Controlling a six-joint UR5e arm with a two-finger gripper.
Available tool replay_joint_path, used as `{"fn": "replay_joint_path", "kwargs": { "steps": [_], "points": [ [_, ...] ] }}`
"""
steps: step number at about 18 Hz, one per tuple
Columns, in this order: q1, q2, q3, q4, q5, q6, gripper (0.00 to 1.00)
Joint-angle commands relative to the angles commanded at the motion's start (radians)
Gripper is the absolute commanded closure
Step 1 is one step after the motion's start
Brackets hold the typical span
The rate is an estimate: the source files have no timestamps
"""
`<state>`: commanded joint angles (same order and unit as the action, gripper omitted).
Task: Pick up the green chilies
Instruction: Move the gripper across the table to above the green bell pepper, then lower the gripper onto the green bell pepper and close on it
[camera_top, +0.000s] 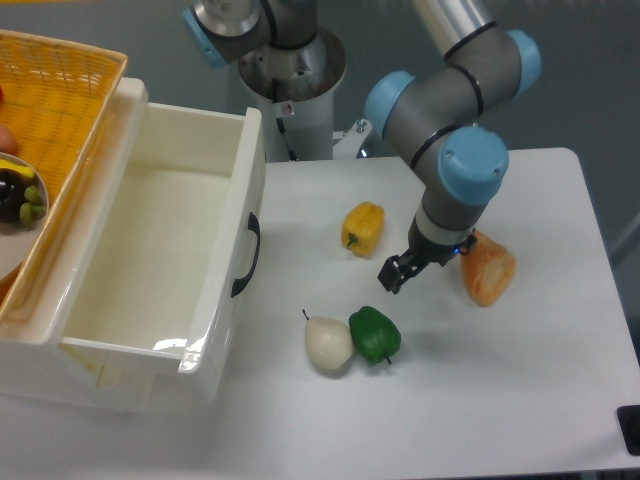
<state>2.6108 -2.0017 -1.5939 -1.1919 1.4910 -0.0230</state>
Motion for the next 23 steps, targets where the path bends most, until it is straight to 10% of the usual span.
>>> {"fn": "replay_joint_path", "kwargs": {
  "steps": [23],
  "points": [
    [-0.103,-0.111,0.074,0.057,-0.003,0.0,0.0]
  ]
}}
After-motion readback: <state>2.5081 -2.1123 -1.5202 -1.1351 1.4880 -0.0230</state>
